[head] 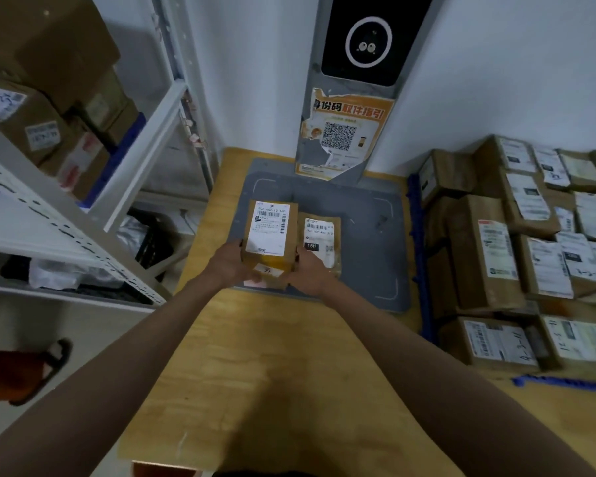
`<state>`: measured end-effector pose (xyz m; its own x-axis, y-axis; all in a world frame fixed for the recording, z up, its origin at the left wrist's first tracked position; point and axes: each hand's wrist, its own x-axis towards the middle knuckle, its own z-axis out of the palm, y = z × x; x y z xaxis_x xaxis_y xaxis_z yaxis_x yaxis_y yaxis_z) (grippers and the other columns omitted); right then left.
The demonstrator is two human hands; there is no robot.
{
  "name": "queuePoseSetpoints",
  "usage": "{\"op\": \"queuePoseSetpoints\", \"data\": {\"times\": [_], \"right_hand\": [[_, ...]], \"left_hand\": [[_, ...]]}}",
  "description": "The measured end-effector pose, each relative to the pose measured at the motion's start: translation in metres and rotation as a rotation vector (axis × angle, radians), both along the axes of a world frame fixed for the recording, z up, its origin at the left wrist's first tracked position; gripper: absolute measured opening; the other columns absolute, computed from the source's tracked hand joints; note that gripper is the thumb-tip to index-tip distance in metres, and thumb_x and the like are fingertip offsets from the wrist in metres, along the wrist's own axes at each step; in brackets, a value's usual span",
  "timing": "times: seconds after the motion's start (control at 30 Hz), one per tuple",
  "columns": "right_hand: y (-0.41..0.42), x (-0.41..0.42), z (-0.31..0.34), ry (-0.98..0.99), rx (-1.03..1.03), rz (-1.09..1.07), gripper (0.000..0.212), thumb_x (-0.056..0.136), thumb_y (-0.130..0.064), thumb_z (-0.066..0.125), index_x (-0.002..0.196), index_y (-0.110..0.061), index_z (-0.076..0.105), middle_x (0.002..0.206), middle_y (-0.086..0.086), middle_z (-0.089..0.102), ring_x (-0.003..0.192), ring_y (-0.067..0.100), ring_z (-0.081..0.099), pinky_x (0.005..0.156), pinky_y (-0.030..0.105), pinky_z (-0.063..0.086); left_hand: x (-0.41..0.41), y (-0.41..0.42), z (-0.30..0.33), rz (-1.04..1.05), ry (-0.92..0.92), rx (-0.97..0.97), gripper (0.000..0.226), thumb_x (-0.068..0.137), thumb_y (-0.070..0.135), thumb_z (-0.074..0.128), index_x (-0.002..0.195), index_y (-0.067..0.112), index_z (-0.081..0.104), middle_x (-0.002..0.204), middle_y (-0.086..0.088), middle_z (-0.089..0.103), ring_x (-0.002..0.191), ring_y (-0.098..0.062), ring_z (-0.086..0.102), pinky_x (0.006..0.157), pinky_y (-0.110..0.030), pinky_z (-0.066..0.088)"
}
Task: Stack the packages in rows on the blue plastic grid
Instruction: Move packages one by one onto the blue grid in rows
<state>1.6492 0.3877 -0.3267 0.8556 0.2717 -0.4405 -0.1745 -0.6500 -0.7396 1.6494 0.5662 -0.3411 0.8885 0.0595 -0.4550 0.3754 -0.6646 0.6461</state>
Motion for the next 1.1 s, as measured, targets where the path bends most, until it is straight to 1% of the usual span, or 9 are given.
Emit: {"op": "queuePoseSetpoints", "data": {"times": [0.17, 0.23, 0.43, 0.5, 0.57, 0.73, 0.9, 0.97, 1.1], "right_hand": [[-0.009, -0.005, 0.02, -0.074, -0.001, 0.005, 0.068, 0.083, -0.011, 0.069, 0.144, -0.015, 0.039, 0.136, 0.01, 0.052, 0.124, 0.027, 0.051, 0.102, 0.042, 0.048], [-0.017, -0.009, 0.035, -0.127, -0.013, 0.006, 0.065, 0.084, -0.012, 0.067, 0.144, -0.015, 0.041, 0.137, 0.009, 0.051, 0.128, 0.027, 0.048, 0.107, 0.043, 0.043], [-0.083, -0.035, 0.078, -0.276, -0.094, -0.056, 0.057, 0.089, -0.014, 0.062, 0.141, -0.009, 0.041, 0.14, 0.01, 0.044, 0.134, 0.026, 0.039, 0.108, 0.044, 0.04], [-0.114, -0.049, 0.09, -0.306, -0.123, -0.109, 0.056, 0.088, -0.015, 0.065, 0.138, -0.007, 0.04, 0.139, 0.01, 0.043, 0.132, 0.024, 0.038, 0.107, 0.04, 0.04], [-0.146, -0.065, 0.101, -0.329, -0.138, -0.152, 0.059, 0.088, -0.019, 0.066, 0.138, -0.007, 0.039, 0.139, 0.01, 0.042, 0.131, 0.023, 0.036, 0.105, 0.038, 0.039], [-0.231, -0.112, 0.113, -0.343, -0.146, -0.313, 0.055, 0.085, -0.014, 0.067, 0.132, -0.007, 0.039, 0.13, 0.01, 0.042, 0.122, 0.026, 0.044, 0.09, 0.035, 0.042], [-0.304, -0.165, 0.109, -0.369, -0.214, -0.398, 0.07, 0.086, -0.022, 0.071, 0.142, -0.007, 0.033, 0.14, 0.012, 0.04, 0.133, 0.027, 0.034, 0.103, 0.039, 0.038], [-0.331, -0.185, 0.106, -0.353, -0.215, -0.412, 0.071, 0.088, -0.023, 0.07, 0.146, -0.009, 0.03, 0.142, 0.013, 0.037, 0.135, 0.029, 0.029, 0.103, 0.041, 0.037], [-0.376, -0.218, 0.1, -0.274, -0.227, -0.505, 0.073, 0.085, -0.014, 0.069, 0.146, -0.01, 0.028, 0.141, 0.012, 0.033, 0.135, 0.03, 0.031, 0.104, 0.044, 0.041]], "left_hand": [[0.002, -0.012, 0.022, 0.016, -0.066, 0.072, 0.087, 0.062, 0.029, 0.09, 0.13, 0.009, 0.039, 0.124, -0.007, 0.058, 0.111, -0.027, 0.057, 0.077, -0.03, 0.042], [0.003, -0.021, 0.034, 0.011, -0.08, 0.103, 0.091, 0.062, 0.032, 0.09, 0.129, 0.008, 0.035, 0.125, -0.009, 0.057, 0.111, -0.029, 0.057, 0.075, -0.031, 0.042], [-0.003, -0.081, 0.071, -0.117, -0.214, 0.113, 0.074, 0.062, 0.033, 0.089, 0.116, 0.017, 0.042, 0.125, -0.006, 0.057, 0.111, -0.027, 0.058, 0.078, -0.033, 0.045], [-0.009, -0.112, 0.081, -0.191, -0.23, 0.147, 0.078, 0.063, 0.036, 0.088, 0.125, 0.012, 0.046, 0.126, -0.005, 0.059, 0.112, -0.027, 0.059, 0.086, -0.037, 0.049], [-0.021, -0.148, 0.09, -0.226, -0.249, 0.155, 0.086, 0.063, 0.039, 0.088, 0.13, 0.011, 0.042, 0.126, -0.004, 0.056, 0.113, -0.028, 0.058, 0.084, -0.037, 0.049], [-0.055, -0.237, 0.101, -0.304, -0.296, 0.075, 0.087, 0.061, 0.039, 0.09, 0.125, 0.011, 0.038, 0.12, -0.003, 0.057, 0.098, -0.019, 0.055, 0.068, -0.031, 0.043], [-0.097, -0.317, 0.107, -0.404, -0.312, 0.068, 0.075, 0.062, 0.045, 0.087, 0.109, 0.021, 0.035, 0.115, -0.002, 0.06, 0.096, -0.02, 0.058, 0.066, -0.03, 0.046], [-0.112, -0.345, 0.106, -0.461, -0.312, 0.06, 0.072, 0.065, 0.042, 0.086, 0.11, 0.02, 0.034, 0.114, -0.003, 0.061, 0.088, -0.015, 0.055, 0.057, -0.025, 0.04], [-0.135, -0.391, 0.105, -0.564, -0.308, 0.055, 0.078, 0.064, 0.042, 0.086, 0.119, 0.014, 0.039, 0.119, -0.002, 0.059, 0.096, -0.016, 0.054, 0.063, -0.026, 0.04]]}}
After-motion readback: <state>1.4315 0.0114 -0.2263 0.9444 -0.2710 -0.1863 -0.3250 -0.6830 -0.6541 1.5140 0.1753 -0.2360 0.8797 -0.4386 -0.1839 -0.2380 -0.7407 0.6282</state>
